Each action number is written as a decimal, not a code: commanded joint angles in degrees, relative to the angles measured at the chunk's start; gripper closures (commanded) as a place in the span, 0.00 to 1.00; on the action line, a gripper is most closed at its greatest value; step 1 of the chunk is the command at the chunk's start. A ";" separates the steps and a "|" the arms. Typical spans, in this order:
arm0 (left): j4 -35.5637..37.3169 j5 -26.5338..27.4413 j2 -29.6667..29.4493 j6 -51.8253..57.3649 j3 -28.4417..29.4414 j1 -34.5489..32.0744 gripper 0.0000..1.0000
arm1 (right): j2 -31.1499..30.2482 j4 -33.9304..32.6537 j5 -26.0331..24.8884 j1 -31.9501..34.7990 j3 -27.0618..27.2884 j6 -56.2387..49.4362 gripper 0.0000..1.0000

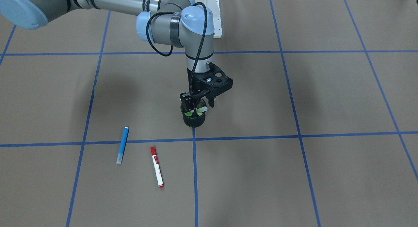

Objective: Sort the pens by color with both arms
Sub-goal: 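Close the right gripper on the green highlighter in the cup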

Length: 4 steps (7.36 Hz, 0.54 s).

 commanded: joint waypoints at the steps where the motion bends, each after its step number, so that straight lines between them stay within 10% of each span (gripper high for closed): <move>1: -0.07 0.09 0.08 0.02 0.04 -0.01 0.01 | -0.66 0.01 -0.12 0.10 -0.49 -1.81 0.41; 4: -0.07 0.00 0.08 0.02 0.05 -0.01 0.01 | 0.21 0.10 -0.12 0.72 -0.58 -3.32 0.45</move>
